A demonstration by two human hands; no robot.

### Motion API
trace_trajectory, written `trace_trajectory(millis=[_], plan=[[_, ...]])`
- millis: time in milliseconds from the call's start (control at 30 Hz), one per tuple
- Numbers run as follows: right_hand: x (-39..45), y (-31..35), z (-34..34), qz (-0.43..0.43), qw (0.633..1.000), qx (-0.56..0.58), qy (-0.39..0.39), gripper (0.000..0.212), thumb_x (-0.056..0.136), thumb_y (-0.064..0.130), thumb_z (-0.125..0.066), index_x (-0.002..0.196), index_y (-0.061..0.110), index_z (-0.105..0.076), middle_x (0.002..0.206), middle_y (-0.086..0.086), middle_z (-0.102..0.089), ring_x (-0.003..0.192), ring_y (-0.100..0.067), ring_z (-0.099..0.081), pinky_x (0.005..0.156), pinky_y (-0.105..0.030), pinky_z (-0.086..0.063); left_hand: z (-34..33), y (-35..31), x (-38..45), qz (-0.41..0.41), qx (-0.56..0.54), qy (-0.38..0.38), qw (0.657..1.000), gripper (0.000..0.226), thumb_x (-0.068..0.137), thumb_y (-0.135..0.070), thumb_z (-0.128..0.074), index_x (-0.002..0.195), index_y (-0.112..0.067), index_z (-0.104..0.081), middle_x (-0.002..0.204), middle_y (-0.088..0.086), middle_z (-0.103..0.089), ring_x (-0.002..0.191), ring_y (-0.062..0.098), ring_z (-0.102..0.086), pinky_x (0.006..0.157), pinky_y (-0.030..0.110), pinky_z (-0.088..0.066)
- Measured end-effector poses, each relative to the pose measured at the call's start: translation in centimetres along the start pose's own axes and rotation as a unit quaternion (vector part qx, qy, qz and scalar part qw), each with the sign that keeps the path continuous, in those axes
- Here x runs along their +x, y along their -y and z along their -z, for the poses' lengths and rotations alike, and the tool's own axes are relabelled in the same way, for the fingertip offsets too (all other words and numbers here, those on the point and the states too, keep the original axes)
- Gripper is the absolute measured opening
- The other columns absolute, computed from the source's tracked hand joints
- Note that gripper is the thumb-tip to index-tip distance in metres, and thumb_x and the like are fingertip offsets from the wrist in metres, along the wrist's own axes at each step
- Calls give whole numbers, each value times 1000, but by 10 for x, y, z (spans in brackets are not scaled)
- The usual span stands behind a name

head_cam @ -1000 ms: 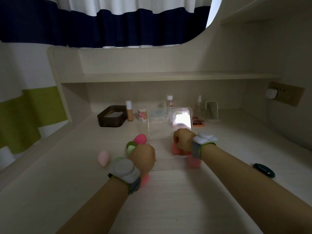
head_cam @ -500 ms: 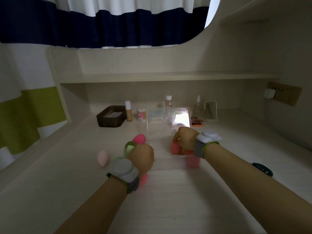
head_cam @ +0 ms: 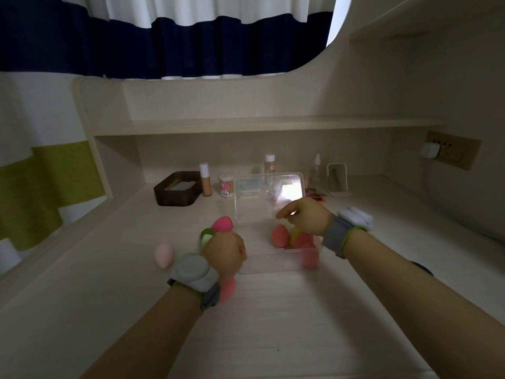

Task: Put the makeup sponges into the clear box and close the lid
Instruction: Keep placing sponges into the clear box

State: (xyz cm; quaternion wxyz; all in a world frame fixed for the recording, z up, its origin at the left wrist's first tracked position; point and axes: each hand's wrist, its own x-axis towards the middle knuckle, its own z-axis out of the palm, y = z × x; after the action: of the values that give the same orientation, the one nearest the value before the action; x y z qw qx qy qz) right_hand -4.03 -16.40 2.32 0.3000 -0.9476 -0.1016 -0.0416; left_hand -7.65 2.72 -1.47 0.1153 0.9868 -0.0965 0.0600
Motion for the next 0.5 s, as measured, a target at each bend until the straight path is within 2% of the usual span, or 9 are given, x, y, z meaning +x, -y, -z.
trace_trajectory(millis=[67, 133, 200, 233, 300, 333, 433, 500], plan=[[-6, 3, 3, 8, 1000, 30, -1, 31, 90, -1, -48, 107, 8, -72, 108, -10, -71, 93, -27, -66, 81, -21, -44, 1, 1, 0, -4, 2, 5, 1000, 24, 88, -15, -52, 101, -7, -70, 111, 7, -71, 104, 22, -62, 103, 27, -39], [-11, 6, 4, 18, 999, 35, -6, 29, 89, -1, -50, 107, 5, -72, 112, -12, -71, 90, -19, -62, 82, -18, -41, 1, 1, -2, -7, 1, 2, 1000, 24, 88, -16, -52, 101, -8, -71, 110, 6, -71, 104, 22, -63, 105, 29, -38], [-16, 9, 5, 23, 999, 41, -7, 28, 89, -1, -50, 107, 4, -72, 113, -12, -71, 88, -25, -67, 80, -21, -46, 3, 2, -5, -13, -4, -2, 1000, 25, 90, -17, -50, 102, -8, -70, 110, 8, -71, 104, 24, -62, 105, 30, -36], [-18, 10, 4, 26, 999, 45, -5, 28, 89, 0, -50, 106, 4, -72, 114, -12, -71, 84, -19, -70, 78, -19, -49, 3, 3, -6, -15, -11, 2, 1000, 26, 91, -16, -48, 104, -7, -69, 112, 9, -70, 105, 25, -61, 105, 30, -35], [-22, 13, 3, 36, 998, 51, -3, 27, 91, 1, -50, 106, 3, -71, 117, -12, -69, 60, 8, -65, 66, -3, -46, 6, 4, -11, -11, -44, 12, 999, 30, 94, -14, -43, 116, -8, -62, 126, 8, -63, 117, 23, -55, 106, 24, -28], [-24, 15, 1, 40, 998, 52, -3, 26, 91, 2, -50, 107, 3, -71, 117, -11, -69, 54, 12, -61, 61, 0, -43, 7, 4, -13, -10, -64, 18, 998, 32, 95, -12, -41, 122, -9, -58, 133, 7, -58, 124, 21, -51, 105, 20, -25], [-32, 28, -4, 56, 997, 44, -10, 26, 91, 3, -50, 108, 5, -71, 106, -7, -70, 68, -2, -59, 64, -7, -42, 10, 5, -20, -15, -119, 34, 992, 37, 96, -6, -36, 131, -9, -48, 142, 7, -48, 130, 22, -45, 95, 10, -26], [-36, 36, -8, 62, 997, 52, -8, 27, 89, 1, -51, 106, 4, -72, 88, -4, -69, 63, -7, -60, 60, -11, -46, 13, 5, -26, -15, -136, 38, 990, 39, 96, -3, -35, 132, -9, -48, 143, 8, -45, 131, 25, -42, 103, 18, -31]])
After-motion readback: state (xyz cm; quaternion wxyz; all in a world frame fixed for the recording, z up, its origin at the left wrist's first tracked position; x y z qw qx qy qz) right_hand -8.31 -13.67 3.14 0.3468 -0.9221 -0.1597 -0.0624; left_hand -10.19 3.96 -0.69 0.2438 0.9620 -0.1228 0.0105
